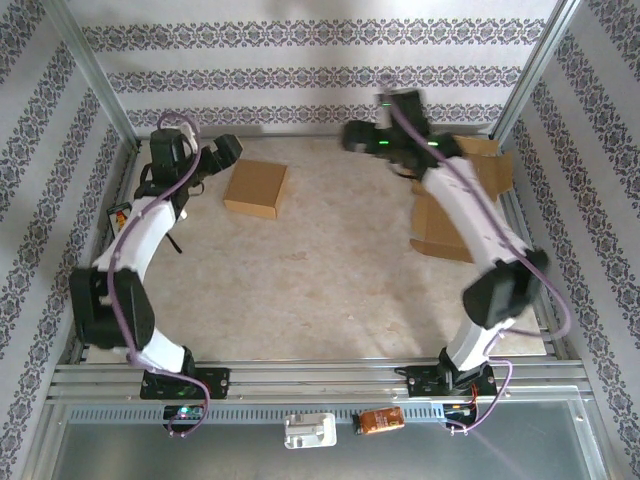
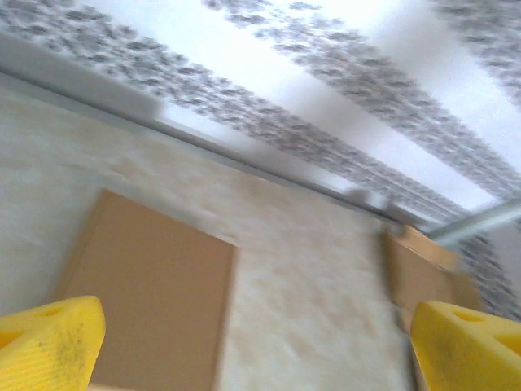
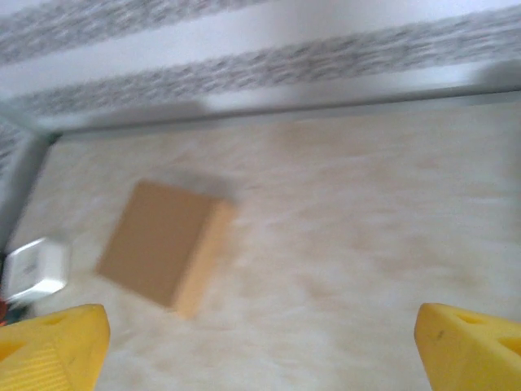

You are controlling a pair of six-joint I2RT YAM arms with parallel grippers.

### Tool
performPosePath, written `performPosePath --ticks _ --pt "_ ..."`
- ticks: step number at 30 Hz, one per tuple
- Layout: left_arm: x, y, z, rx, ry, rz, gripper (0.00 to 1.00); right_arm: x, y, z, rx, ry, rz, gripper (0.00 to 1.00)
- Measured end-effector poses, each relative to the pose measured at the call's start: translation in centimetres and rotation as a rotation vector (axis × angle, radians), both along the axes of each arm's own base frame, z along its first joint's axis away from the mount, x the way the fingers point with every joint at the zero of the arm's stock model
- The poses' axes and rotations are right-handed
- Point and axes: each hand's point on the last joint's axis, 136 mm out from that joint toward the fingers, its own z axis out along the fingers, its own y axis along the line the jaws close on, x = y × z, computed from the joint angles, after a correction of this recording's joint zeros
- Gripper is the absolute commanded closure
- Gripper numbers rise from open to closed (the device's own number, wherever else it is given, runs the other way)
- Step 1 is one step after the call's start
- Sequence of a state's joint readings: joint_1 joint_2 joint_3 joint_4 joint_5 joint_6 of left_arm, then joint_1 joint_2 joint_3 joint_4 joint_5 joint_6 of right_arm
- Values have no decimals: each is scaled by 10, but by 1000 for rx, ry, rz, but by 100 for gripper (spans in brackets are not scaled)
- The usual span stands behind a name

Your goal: Fold the paper box

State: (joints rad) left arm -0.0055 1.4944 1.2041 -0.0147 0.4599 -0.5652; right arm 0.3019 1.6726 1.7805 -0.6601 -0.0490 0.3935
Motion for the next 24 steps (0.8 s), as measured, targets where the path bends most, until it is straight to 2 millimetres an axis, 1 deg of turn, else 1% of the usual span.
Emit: performPosePath --ticks 1,2,3,4,7,8,10,13,16,19,21,24 --pt "-14 -13 5 -13 -9 -40 2 -3 -38 -4 -29 6 -63 3" --pt "-29 -30 6 -25 -11 -88 2 -5 -67 -11 -51 22 -114 2" --pt "-44 -50 5 -32 -8 -146 2 -9 -101 -26 -84 59 -176 2" --pt "-61 -72 1 -36 3 -209 1 -12 -130 -43 -115 103 -223 2" --pt "-113 -134 -11 -34 43 -390 1 -20 -185 -94 -194 257 -294 2" --pt "-130 -150 -12 -34 49 -445 1 -20 -196 -106 -211 290 -303 2" --pt "-158 -173 -14 -32 52 -528 1 -21 -225 -133 -244 372 -335 2" --pt "-185 -192 -11 -30 47 -604 1 -18 -262 -163 -271 460 -383 2" --pt "-197 -202 -8 -29 41 -645 0 -10 -295 -181 -278 503 -433 2" --pt "-201 -206 -11 -26 47 -657 0 1 -321 -193 -273 519 -473 2" --pt "-201 -206 -15 -21 55 -652 0 8 -331 -199 -261 524 -486 2" --pt "-200 -206 -21 -15 69 -648 0 19 -339 -211 -235 530 -491 2"
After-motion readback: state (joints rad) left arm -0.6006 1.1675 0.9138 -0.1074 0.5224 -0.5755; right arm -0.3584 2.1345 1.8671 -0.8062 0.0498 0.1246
